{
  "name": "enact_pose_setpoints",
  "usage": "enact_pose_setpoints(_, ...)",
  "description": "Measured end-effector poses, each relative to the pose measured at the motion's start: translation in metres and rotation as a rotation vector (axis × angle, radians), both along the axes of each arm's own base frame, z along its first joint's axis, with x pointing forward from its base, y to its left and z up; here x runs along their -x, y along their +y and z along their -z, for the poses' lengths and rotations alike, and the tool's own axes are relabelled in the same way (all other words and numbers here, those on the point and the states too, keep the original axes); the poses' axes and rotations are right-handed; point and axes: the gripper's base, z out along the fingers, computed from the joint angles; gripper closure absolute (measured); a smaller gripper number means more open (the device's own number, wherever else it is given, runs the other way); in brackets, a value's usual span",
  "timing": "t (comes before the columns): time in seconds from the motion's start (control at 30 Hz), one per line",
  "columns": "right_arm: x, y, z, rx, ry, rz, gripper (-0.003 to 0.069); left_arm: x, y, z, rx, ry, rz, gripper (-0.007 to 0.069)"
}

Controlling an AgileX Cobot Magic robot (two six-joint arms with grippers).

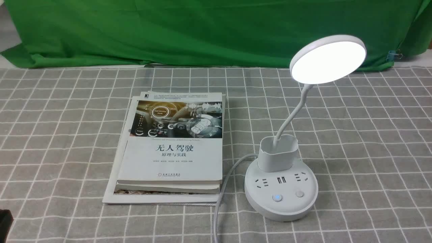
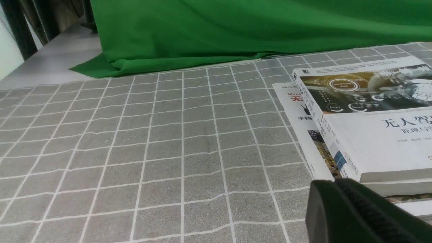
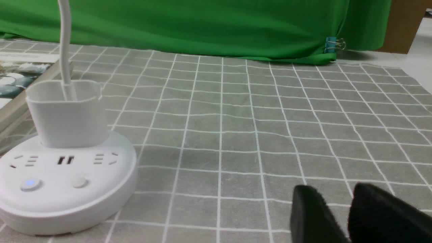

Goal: Turn off the desk lamp on the grey coffee tablecloth by hand.
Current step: 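Press the power button on the lamp base to turn the lamp off with the right gripper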

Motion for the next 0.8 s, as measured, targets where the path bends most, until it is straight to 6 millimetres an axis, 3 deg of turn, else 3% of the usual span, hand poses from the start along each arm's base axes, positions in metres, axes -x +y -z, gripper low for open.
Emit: enact_pose_setpoints(0.8,-0.0004,-0.0002,-0.0024,-0.001,-0.026,0.003,0.0421,0.0000,0.0000,0.0000,0.000,0.000,0.000,0.0624)
